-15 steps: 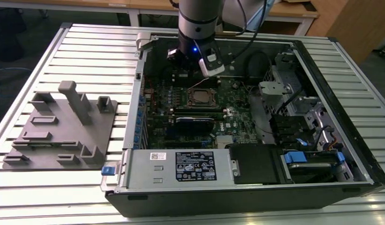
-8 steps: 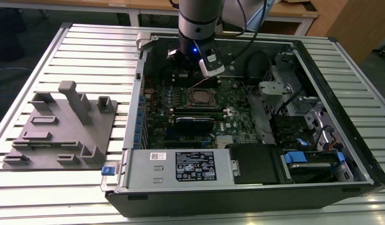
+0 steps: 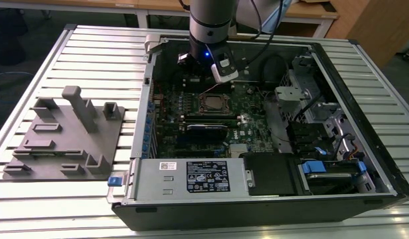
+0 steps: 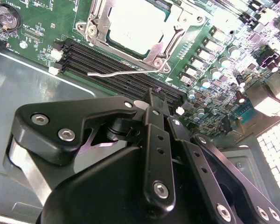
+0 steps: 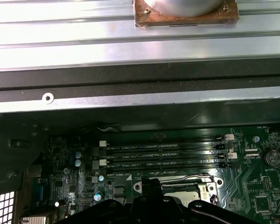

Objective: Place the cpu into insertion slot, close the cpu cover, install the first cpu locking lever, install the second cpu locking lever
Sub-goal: 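Install the first cpu locking lever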

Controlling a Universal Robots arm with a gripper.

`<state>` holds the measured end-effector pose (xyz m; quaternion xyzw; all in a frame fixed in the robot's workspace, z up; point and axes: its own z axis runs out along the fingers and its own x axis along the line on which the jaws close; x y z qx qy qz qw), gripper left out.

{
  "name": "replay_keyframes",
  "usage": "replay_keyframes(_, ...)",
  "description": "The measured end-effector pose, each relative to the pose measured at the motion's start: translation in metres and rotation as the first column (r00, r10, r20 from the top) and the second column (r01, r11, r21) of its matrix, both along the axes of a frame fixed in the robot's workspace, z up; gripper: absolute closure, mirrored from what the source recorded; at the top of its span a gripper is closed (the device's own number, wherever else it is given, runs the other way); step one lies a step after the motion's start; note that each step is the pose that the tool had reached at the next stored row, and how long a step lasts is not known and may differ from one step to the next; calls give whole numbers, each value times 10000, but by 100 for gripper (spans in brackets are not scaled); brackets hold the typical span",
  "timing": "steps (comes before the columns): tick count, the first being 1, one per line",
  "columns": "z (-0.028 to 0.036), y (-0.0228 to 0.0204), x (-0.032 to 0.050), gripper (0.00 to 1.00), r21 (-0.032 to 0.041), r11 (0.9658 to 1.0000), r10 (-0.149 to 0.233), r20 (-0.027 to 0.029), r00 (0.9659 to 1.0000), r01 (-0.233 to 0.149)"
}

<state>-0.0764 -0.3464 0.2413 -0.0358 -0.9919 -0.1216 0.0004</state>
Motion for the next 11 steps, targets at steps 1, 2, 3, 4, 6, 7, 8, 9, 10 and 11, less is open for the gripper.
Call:
replay_keyframes(1,0,0,0,89,-1,10000,0,0,10000,0)
replay_keyframes(2,0,0,0,89,0,10000,0,0,10000,0)
replay_keyframes(3,0,0,0,89,-1,10000,0,0,10000,0)
replay_keyframes(4,0,0,0,89,0,10000,0,0,10000,0)
replay_keyframes(6,-1,0,0,89,0,10000,0,0,10000,0)
replay_keyframes(7,-1,0,0,89,-1,10000,0,0,10000,0)
replay_keyframes(8,-1,0,0,89,0,10000,0,0,10000,0)
replay_keyframes(9,-27,0,0,89,0,10000,0,0,10000,0)
replay_keyframes(10,-27,0,0,89,0,10000,0,0,10000,0)
replay_keyframes(11,-61,0,0,89,0,10000,0,0,10000,0)
